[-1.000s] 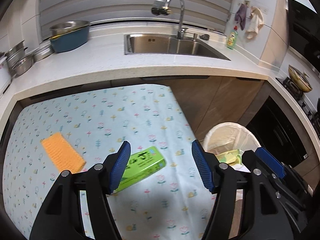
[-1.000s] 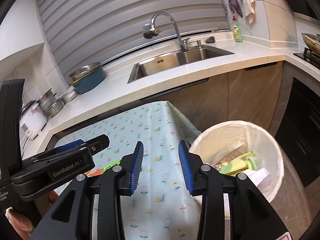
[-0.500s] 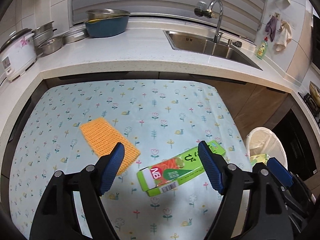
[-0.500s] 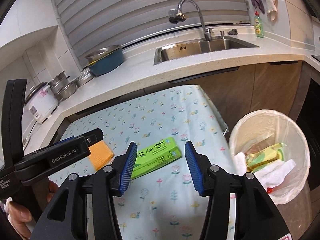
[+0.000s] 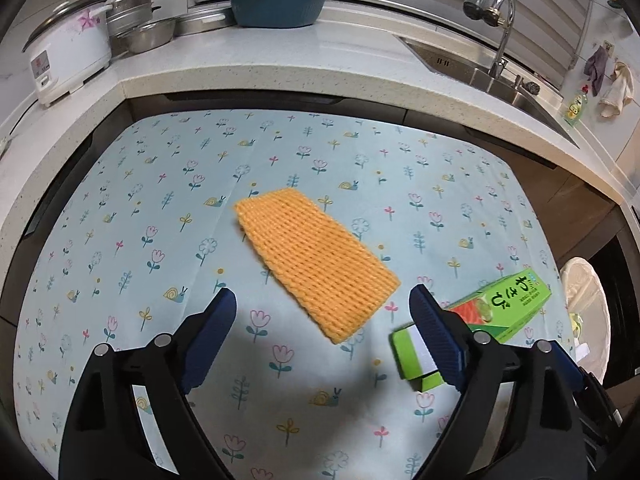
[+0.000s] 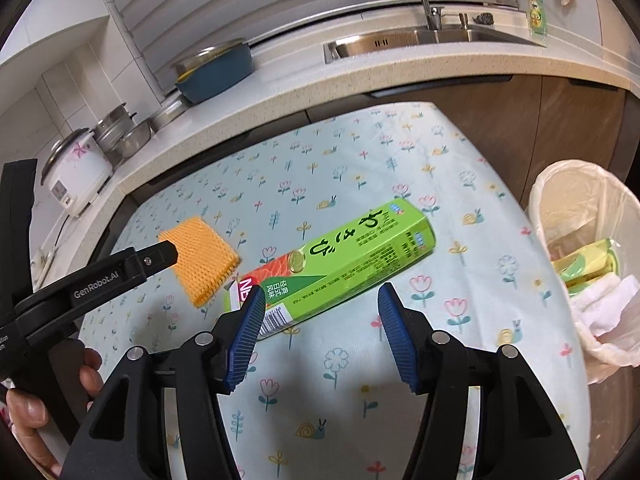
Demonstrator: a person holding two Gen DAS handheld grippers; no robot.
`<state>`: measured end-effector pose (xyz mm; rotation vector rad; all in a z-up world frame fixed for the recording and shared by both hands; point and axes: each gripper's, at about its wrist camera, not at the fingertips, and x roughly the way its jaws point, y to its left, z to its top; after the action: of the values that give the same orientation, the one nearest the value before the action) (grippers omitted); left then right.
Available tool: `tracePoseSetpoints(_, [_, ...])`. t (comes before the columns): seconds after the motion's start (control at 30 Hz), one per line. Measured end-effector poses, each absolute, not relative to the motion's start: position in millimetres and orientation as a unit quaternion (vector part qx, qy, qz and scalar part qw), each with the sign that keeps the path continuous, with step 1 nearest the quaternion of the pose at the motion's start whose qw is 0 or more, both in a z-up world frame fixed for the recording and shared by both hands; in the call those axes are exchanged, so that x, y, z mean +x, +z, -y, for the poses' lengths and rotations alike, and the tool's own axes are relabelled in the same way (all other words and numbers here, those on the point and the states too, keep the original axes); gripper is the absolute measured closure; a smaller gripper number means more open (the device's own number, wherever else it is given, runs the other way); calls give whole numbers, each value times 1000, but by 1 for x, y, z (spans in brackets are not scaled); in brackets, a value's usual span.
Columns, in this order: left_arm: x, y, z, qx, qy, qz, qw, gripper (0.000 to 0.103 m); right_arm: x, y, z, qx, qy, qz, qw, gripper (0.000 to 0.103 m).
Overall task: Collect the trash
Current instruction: 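Grasp the green wasabi box with the right tool while the left tool grasps the orange sponge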
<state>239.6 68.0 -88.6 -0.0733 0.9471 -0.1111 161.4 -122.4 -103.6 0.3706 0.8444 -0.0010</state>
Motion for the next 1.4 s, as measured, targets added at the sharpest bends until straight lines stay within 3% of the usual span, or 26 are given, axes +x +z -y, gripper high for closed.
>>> tracePoseSetpoints(0.47, [296, -123, -83, -60, -60, -490, 867, 16, 224, -125, 109, 179, -7, -423, 888, 38])
tracePoseSetpoints(0.73, [308, -131, -69, -52, -105, -496, 860, 50, 252, -134, 91, 162, 3, -431, 888, 36])
tracePoseSetpoints(0.8, [309, -130, -69, -56, -114, -495, 860, 68, 256, -135, 86, 158, 2, -430, 889, 36])
tracePoseSetpoints(0.9, [309, -129, -71, -67, -131, -497, 855, 86, 260, -136, 81, 153, 5, -431, 889, 36])
tracePoseSetpoints(1.2, [289, -118, -70, -56, -138, -489, 860, 93, 250, -135, 64, 132, 18, -436, 890, 47])
tracePoseSetpoints(1.4, [266, -112, -65, -46, -142, -488, 860, 93, 230, -136, 53, 104, 16, -442, 891, 49])
